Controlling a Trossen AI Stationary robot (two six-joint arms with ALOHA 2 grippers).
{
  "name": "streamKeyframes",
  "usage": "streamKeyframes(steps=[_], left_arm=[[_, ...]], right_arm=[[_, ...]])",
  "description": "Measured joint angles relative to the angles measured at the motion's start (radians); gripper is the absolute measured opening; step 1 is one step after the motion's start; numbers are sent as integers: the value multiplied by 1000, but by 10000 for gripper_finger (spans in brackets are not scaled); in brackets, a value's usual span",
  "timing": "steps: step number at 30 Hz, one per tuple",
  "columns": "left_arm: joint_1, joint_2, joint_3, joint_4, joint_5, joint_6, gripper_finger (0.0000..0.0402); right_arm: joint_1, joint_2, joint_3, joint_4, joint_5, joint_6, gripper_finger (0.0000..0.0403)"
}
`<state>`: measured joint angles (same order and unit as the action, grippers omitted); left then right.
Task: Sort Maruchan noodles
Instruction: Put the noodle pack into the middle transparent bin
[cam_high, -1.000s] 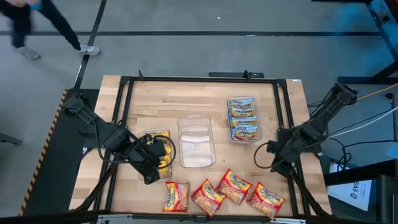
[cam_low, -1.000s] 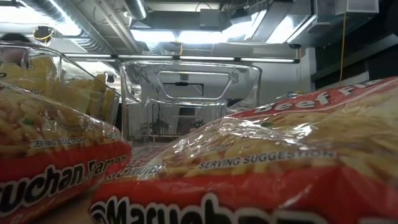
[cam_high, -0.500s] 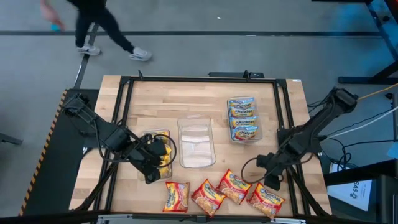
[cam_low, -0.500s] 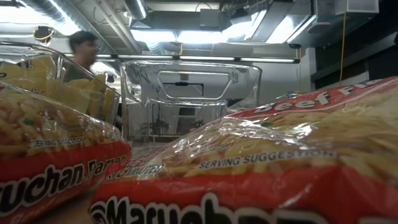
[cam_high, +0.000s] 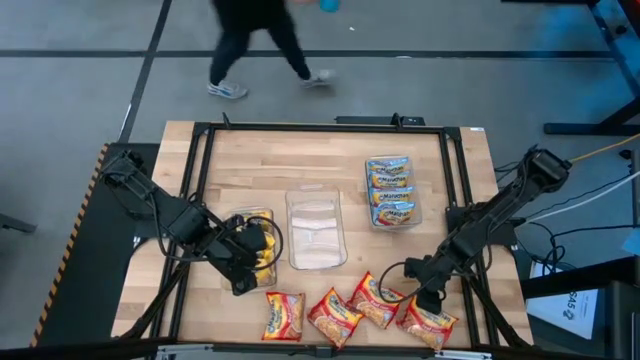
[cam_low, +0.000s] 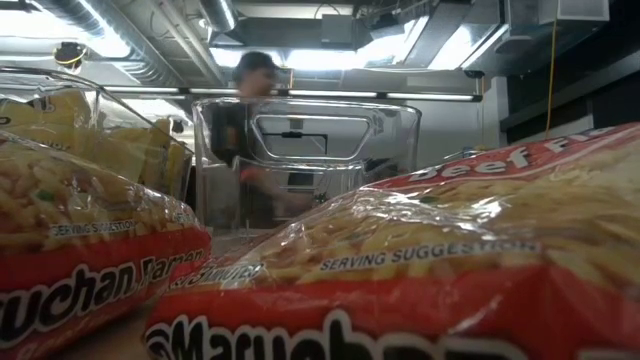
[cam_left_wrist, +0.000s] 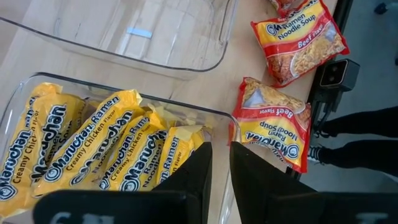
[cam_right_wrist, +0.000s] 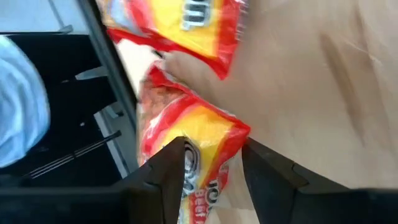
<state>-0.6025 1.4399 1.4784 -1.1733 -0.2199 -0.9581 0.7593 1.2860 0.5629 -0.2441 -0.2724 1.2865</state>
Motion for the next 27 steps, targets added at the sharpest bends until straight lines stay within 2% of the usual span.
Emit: streamKeyframes(steps=[6, 18, 24, 27], left_arm=[[0, 0, 0, -5, -3, 8, 50], [0, 0, 0, -4, -26, 25, 50], [0, 0, 0, -4, -29, 26, 50], [0, 0, 0, -4, -30, 26, 50]], right_arm=[[0, 13, 0, 10, -4, 19, 129], [0, 13, 16, 7, -36, 29, 9], [0, 13, 40, -8, -35, 29, 3], [-1, 13, 77, -82, -41, 23, 3]])
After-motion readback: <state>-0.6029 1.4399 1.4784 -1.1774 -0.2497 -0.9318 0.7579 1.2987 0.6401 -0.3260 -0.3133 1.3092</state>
